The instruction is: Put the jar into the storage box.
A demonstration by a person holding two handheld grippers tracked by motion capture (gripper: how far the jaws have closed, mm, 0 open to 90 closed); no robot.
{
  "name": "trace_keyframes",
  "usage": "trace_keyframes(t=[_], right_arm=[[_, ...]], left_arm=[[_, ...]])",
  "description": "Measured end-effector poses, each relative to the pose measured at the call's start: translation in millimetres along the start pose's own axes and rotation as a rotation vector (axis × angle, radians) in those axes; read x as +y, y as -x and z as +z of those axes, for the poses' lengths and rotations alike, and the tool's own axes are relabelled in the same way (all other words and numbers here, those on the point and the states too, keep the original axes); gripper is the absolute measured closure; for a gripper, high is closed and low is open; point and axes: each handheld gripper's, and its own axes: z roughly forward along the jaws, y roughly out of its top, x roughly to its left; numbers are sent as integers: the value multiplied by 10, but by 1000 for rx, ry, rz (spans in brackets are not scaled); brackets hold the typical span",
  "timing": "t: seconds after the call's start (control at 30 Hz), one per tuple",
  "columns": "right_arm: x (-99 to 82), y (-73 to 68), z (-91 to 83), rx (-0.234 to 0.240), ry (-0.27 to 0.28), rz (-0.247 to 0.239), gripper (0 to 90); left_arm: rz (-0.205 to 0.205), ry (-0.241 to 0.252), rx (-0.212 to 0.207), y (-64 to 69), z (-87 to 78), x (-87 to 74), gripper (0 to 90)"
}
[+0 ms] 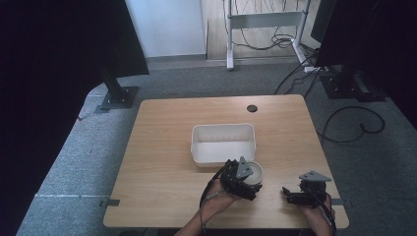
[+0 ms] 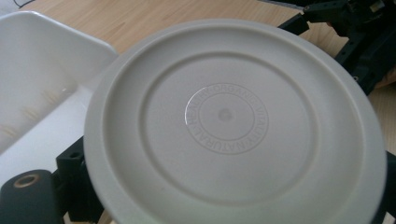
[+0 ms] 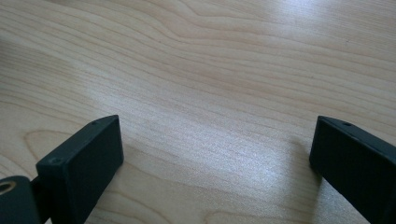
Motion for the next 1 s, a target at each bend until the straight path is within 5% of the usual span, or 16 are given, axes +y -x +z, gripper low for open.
trace_keyframes(t=[1.0], right_arm=[[0,0,0,0,0,0,24]], left_arm=[[-79,0,97,-564,-154,-1,98]])
